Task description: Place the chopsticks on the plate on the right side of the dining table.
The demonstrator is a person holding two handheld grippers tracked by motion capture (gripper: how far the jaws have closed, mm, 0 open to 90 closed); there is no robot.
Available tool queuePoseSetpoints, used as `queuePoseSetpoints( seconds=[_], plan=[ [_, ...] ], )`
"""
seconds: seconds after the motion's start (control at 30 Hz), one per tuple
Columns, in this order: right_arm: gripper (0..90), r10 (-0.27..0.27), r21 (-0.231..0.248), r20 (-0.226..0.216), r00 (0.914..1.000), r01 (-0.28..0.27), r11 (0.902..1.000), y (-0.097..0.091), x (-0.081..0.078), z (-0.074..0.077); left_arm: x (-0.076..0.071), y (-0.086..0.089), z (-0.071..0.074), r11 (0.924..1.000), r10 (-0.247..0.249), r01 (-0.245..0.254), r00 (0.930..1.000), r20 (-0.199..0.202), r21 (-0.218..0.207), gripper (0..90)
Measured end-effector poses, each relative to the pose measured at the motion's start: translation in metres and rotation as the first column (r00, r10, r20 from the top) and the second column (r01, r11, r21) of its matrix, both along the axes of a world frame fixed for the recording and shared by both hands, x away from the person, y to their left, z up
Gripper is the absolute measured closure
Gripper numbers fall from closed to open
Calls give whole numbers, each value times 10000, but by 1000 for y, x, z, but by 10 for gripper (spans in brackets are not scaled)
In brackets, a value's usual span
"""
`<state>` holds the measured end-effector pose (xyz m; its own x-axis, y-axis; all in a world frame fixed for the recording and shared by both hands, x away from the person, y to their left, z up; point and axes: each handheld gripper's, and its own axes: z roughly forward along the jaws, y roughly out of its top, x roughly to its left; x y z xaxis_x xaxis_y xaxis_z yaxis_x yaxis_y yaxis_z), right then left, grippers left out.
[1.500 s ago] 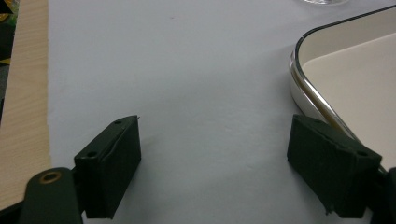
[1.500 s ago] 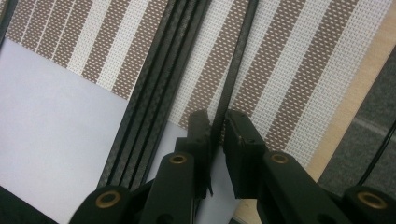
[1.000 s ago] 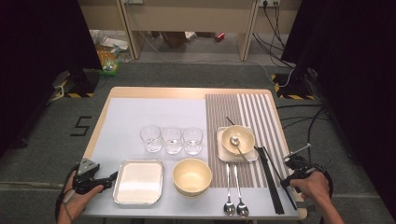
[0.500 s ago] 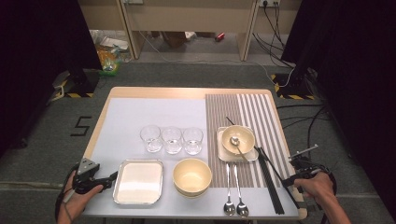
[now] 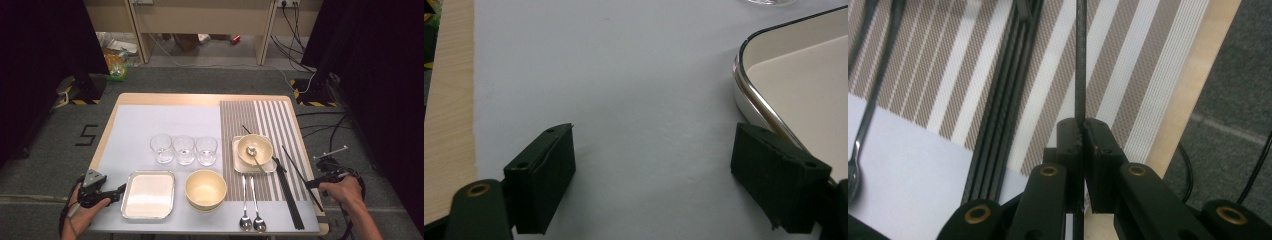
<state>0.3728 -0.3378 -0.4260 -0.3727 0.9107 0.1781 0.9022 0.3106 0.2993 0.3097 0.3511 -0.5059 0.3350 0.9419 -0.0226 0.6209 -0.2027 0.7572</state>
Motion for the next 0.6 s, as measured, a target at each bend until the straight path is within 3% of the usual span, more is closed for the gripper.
queuePoseSetpoints(
  seconds=[0.6],
  plan=[
    [861,520,-146,609,9968,-512,9986,30,42,14,0,0,0,10000,-11,11,10000,0,1,169]
  ],
)
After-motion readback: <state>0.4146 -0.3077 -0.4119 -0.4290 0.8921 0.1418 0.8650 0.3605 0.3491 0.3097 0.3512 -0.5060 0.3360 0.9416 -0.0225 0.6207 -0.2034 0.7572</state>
